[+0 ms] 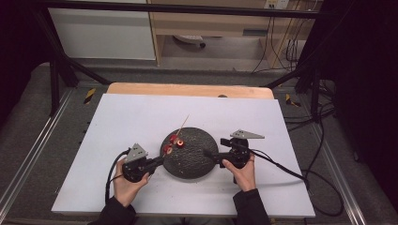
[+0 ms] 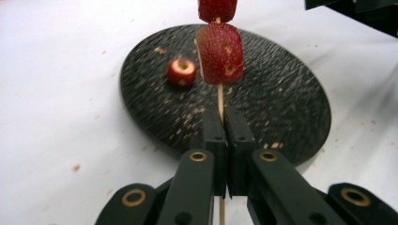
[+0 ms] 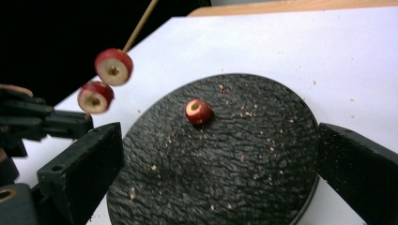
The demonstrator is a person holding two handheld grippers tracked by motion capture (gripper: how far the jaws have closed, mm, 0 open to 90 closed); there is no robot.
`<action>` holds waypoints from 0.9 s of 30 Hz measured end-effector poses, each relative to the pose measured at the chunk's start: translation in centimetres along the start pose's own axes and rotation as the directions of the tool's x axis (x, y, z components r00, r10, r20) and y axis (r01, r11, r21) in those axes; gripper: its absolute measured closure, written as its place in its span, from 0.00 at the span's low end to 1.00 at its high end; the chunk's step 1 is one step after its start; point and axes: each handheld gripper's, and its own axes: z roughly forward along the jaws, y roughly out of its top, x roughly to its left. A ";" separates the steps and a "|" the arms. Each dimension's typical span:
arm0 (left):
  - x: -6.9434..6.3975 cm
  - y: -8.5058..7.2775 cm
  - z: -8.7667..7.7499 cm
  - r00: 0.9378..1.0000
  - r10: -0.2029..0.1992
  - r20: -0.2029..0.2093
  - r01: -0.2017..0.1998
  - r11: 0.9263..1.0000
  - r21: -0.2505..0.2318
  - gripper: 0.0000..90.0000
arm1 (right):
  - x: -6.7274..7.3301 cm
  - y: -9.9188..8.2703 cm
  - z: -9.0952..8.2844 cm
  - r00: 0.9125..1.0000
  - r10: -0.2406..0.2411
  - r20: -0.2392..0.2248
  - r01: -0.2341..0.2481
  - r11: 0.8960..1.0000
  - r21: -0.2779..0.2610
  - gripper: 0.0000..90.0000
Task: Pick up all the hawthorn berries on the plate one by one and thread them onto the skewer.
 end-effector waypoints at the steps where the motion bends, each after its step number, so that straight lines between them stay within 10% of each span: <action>1: 0.2 -0.2 -0.2 1.000 0.000 -0.001 0.000 1.000 0.002 0.98 | 0.0 0.0 0.0 1.000 -0.008 0.002 0.008 1.000 0.011 0.03; 27: 3.9 -4.4 -4.3 0.999 -0.022 -0.030 0.023 0.998 0.054 0.98 | 1.6 2.1 2.3 0.989 -0.148 0.023 0.140 0.967 0.211 0.02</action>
